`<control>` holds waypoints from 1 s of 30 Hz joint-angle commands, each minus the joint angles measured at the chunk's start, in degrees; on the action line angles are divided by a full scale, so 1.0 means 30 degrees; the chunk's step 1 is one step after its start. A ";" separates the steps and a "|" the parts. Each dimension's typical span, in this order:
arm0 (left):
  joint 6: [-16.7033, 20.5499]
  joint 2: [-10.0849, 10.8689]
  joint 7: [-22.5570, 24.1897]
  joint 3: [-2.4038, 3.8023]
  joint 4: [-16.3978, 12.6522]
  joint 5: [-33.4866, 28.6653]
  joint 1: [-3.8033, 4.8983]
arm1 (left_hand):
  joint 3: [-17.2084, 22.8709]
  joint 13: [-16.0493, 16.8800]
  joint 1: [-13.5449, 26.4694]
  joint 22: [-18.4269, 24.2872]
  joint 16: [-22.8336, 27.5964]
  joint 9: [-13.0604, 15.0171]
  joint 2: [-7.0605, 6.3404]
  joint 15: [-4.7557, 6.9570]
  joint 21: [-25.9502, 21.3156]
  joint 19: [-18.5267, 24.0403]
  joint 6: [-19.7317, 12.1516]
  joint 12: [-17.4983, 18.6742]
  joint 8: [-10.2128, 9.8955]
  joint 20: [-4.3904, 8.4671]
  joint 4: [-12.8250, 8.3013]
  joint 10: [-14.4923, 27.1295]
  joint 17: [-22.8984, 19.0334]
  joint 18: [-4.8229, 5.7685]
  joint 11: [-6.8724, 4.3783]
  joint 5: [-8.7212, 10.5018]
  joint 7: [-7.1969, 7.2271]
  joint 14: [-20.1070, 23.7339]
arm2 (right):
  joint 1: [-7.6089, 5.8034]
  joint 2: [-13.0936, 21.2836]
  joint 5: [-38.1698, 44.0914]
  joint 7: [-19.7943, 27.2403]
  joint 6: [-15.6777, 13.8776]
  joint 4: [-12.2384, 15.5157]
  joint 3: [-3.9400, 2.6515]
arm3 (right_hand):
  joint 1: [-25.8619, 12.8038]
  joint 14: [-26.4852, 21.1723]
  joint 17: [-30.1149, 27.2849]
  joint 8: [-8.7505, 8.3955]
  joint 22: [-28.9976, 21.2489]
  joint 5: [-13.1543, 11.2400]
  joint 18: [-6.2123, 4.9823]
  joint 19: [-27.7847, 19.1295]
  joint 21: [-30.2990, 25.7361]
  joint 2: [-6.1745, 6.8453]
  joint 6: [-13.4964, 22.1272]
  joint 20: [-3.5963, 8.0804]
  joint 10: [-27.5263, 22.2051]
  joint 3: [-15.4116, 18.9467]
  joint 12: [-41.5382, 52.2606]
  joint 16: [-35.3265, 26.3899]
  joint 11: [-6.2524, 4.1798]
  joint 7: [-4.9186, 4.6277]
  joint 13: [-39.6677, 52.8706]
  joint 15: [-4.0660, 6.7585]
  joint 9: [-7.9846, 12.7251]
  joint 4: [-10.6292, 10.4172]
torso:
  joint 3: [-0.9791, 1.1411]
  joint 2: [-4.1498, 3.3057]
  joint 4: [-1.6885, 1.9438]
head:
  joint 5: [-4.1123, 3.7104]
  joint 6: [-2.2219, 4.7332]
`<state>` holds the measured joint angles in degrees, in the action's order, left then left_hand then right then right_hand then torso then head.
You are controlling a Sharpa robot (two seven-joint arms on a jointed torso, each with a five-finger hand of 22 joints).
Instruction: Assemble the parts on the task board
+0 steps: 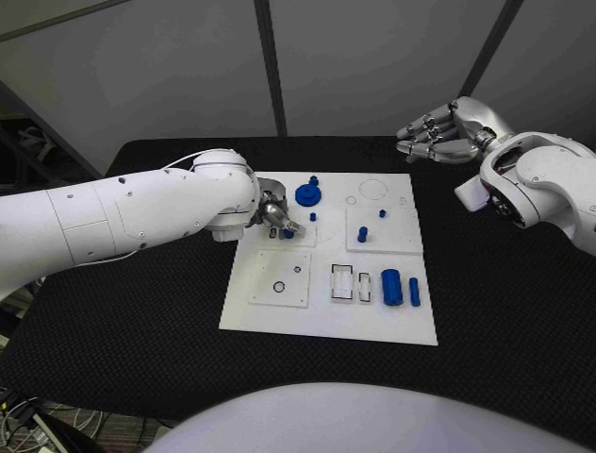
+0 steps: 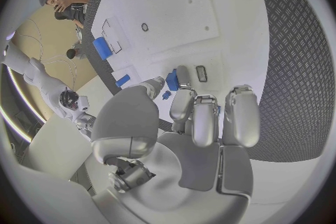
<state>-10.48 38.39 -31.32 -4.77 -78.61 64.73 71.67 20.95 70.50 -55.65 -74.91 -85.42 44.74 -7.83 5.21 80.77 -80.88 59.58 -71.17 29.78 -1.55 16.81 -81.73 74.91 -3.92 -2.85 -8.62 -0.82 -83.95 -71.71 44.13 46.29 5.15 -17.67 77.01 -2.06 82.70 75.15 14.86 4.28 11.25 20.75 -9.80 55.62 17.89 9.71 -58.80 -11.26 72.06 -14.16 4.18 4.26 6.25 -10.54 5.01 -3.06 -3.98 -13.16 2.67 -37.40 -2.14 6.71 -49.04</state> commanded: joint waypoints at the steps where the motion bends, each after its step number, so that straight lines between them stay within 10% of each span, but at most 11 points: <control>1: -0.0241 -0.0019 -0.0071 0.0007 -0.0075 0.0158 0.0045 | -0.0134 -0.0025 0.0143 -0.1465 -0.0086 0.0031 0.0081 0.0132 0.0145 -0.0132 0.0135 -0.0029 0.0071 -0.0030 -0.0033 -0.0156 0.3488 0.0277 -0.0037 0.0126 0.0040 -0.1569 | -0.0042 -0.0020 0.0030 0.0056 0.0138 0.0003 -0.0013 | -0.0222 0.0056 0.0032 -0.0037 -0.0018 0.0117 -0.0228 0.0166 -0.0067 0.0025 0.0045 0.0011 -0.0033 0.0050 -0.0085 -0.0121 0.0087 -0.0052 -0.0031 -0.0136 0.0011 -0.0026 | 0.0000 0.0007 -0.0006 | 0.0004 0.0004; 30: -0.0323 0.0022 -0.0094 0.0009 -0.0125 0.0297 0.0235 | -0.0252 -0.0128 0.0191 -0.1514 -0.0090 0.0036 0.0117 0.0140 0.0179 -0.0172 0.0133 0.0065 0.0078 -0.0019 -0.0034 -0.0122 0.3494 0.0288 -0.0044 0.0132 0.0045 -0.1570 | -0.0042 -0.0027 0.0030 0.0028 0.0238 -0.0005 -0.0013 | -0.0261 0.0060 0.0034 -0.0031 -0.0040 0.0119 -0.0229 0.0184 -0.0097 0.0023 0.0042 0.0005 -0.0028 0.0073 -0.0078 -0.0122 0.0086 -0.0049 -0.0034 -0.0135 0.0008 -0.0051 | -0.0008 0.0003 -0.0005 | 0.0026 -0.0003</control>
<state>-10.94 38.45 -31.32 -4.77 -78.85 65.11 72.26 20.46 70.17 -55.43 -74.91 -85.42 44.77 -7.60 5.21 80.99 -80.87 59.58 -71.17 29.78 -1.55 16.67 -81.73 74.91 -3.92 -2.85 -8.62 -0.82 -83.95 -71.71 44.11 46.29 5.05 -17.36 76.97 -2.06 82.47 75.15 14.90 4.28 11.19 20.75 -9.80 55.62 17.90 9.93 -58.80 -11.26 72.06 -14.16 4.17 4.26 6.25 -10.54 4.97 -3.06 -3.98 -13.16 2.66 -37.38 -2.14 6.78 -49.04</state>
